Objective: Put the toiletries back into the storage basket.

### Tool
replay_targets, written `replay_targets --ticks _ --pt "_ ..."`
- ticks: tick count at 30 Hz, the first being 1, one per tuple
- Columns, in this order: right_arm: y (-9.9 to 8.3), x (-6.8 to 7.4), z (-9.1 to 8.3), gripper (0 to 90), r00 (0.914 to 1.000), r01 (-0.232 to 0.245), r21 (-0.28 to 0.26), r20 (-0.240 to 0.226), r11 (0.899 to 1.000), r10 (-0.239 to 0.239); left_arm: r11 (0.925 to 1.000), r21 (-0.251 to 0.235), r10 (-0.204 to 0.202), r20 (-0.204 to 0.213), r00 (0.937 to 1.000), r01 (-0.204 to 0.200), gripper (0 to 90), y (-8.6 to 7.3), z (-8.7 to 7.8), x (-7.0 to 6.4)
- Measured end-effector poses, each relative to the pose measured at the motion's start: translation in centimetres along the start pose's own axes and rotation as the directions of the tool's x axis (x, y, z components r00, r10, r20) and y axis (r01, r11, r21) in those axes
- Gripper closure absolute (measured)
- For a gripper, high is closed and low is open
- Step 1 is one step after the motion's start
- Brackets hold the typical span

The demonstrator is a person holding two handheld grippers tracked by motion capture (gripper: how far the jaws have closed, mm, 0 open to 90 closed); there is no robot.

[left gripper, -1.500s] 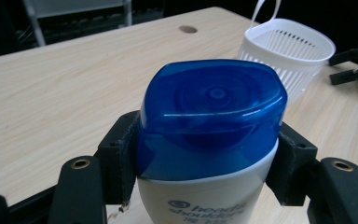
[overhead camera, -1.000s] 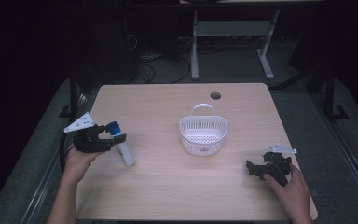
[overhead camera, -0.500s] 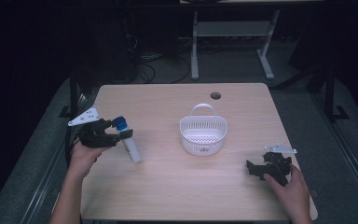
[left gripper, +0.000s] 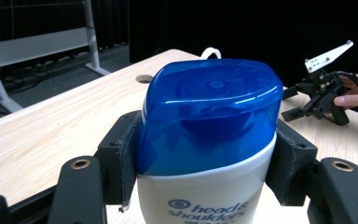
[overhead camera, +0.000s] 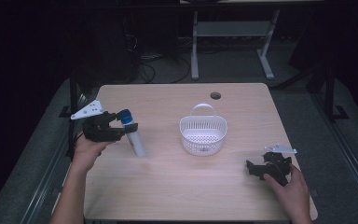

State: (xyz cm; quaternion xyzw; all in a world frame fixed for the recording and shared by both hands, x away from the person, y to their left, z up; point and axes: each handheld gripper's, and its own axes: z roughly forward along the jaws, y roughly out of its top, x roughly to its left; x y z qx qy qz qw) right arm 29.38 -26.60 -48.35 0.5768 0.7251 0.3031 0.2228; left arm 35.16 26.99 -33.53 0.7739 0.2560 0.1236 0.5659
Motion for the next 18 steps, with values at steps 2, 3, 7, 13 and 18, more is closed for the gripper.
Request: replay_targets --ticks 2,3,7,13,18 --pt "0.0 0.0 0.0 0.0 1.0000 0.000 0.000 0.001 1.000 0.000 1.0000 0.001 0.008 0.010 0.9999 -0.008 36.6 0.5 0.5 -0.2" --pt "0.0 0.0 0.0 0.0 1.0000 -0.002 0.001 0.001 1.000 0.002 1.0000 0.000 0.008 0.013 0.9999 -0.008 36.6 0.7 0.7 -0.3" --pt "0.0 0.0 0.0 0.0 1.0000 0.000 0.000 -0.001 1.000 0.000 0.9999 -0.007 0.013 0.024 0.9996 -0.012 36.5 1.2 1.4 -0.5" --pt "0.0 0.0 0.0 0.0 1.0000 -0.001 -0.001 0.001 1.000 0.001 0.9995 -0.008 0.030 0.041 0.9987 -0.030 36.5 2.1 2.5 -0.8" --pt "0.0 0.0 0.0 0.0 1.0000 0.000 -0.001 0.001 1.000 0.000 0.9996 0.000 0.029 0.052 0.9982 -0.029 36.6 2.6 3.2 -1.0"
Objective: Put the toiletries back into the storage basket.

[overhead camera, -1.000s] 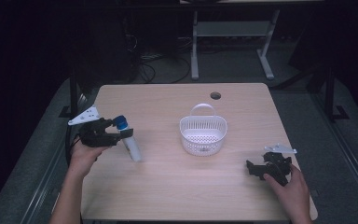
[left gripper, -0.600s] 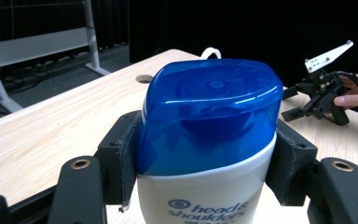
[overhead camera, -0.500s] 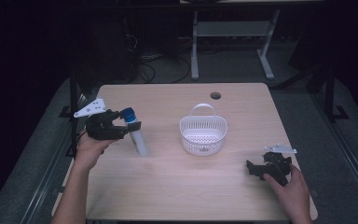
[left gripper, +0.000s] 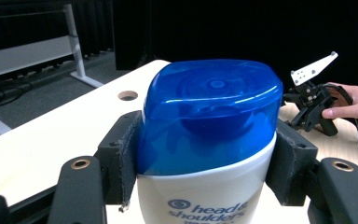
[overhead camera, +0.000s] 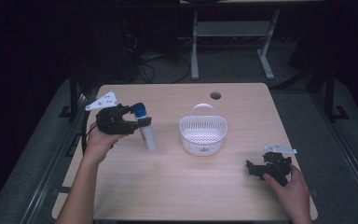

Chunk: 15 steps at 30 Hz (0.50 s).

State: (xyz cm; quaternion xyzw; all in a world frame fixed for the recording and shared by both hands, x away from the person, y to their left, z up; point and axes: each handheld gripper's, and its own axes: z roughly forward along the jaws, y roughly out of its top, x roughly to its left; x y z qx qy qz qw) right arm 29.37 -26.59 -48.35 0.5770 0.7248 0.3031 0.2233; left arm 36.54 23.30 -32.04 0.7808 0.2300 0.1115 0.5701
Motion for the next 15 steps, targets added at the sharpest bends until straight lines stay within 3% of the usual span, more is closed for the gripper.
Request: replay_targets --ticks 15 --pt "0.0 0.0 0.0 0.0 1.0000 -0.002 0.002 -0.001 1.000 0.002 0.9995 -0.009 0.030 0.027 0.9992 -0.029 36.5 2.4 2.6 -0.4"
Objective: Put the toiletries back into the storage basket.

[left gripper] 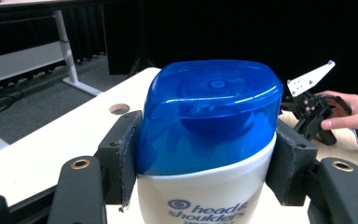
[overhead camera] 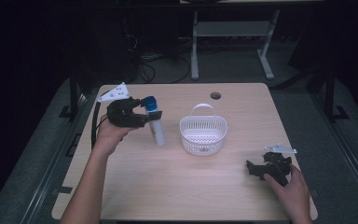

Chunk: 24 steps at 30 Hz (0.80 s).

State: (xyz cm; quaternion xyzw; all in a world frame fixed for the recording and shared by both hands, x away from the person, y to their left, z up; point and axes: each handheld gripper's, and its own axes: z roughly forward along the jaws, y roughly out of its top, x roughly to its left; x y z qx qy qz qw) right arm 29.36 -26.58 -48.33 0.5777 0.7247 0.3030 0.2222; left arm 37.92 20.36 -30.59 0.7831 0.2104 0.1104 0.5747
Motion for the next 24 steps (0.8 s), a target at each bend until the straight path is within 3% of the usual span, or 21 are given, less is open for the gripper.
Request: replay_targets --ticks 24 --pt "0.0 0.0 0.0 0.0 1.0000 0.002 -0.001 0.000 1.000 -0.002 0.9991 -0.015 0.040 0.036 0.9986 -0.039 36.6 3.1 3.8 -0.6"
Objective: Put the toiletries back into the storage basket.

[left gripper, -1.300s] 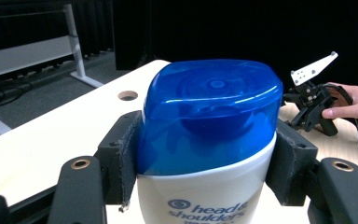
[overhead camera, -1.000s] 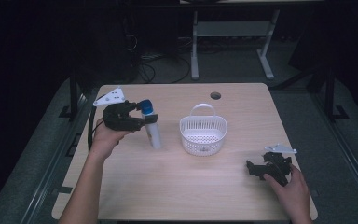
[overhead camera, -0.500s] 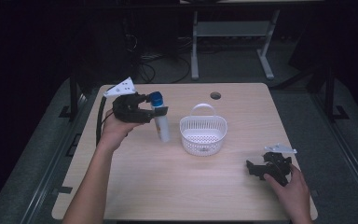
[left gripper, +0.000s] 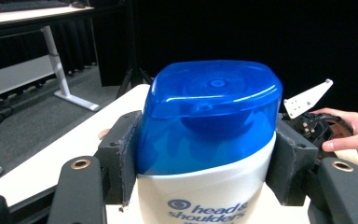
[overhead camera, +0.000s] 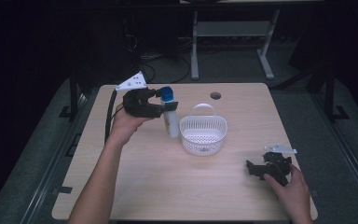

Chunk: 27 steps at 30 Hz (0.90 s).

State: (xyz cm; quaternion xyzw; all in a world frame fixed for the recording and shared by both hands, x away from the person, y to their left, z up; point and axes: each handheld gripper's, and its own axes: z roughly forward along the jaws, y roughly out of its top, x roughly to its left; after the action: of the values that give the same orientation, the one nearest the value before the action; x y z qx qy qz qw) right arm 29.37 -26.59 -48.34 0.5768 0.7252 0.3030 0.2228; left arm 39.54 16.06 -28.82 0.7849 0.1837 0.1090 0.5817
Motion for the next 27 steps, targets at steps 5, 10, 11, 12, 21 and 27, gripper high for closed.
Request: replay_targets --ticks 5,10,11,12,21,27 --pt "0.0 0.0 0.0 0.0 1.0000 -0.001 0.001 -0.001 1.000 0.001 0.9999 -0.003 0.014 0.007 0.9999 -0.014 36.5 0.4 0.8 -0.2" --pt "0.0 0.0 0.0 0.0 1.0000 -0.001 0.000 0.000 1.000 0.001 0.9998 -0.006 0.017 0.018 0.9997 -0.017 36.6 0.7 1.8 -0.4" --pt "0.0 0.0 0.0 0.0 1.0000 -0.001 0.000 0.000 1.000 0.001 0.9998 -0.006 0.017 0.018 0.9997 -0.017 36.6 0.7 1.8 -0.4" --pt "0.0 0.0 0.0 0.0 1.0000 0.000 0.000 -0.001 1.000 0.000 0.9998 -0.006 0.017 0.021 0.9996 -0.017 36.6 0.8 2.2 -0.5" --pt "0.0 0.0 0.0 0.0 1.0000 0.000 0.000 -0.001 1.000 0.000 0.9997 -0.004 0.025 0.040 0.9989 -0.025 36.6 0.8 4.1 -0.6" --pt "0.0 0.0 0.0 0.0 1.0000 0.003 0.000 -0.002 1.000 -0.003 0.9998 0.000 0.020 0.052 0.9984 -0.020 36.5 0.4 5.4 -0.8"
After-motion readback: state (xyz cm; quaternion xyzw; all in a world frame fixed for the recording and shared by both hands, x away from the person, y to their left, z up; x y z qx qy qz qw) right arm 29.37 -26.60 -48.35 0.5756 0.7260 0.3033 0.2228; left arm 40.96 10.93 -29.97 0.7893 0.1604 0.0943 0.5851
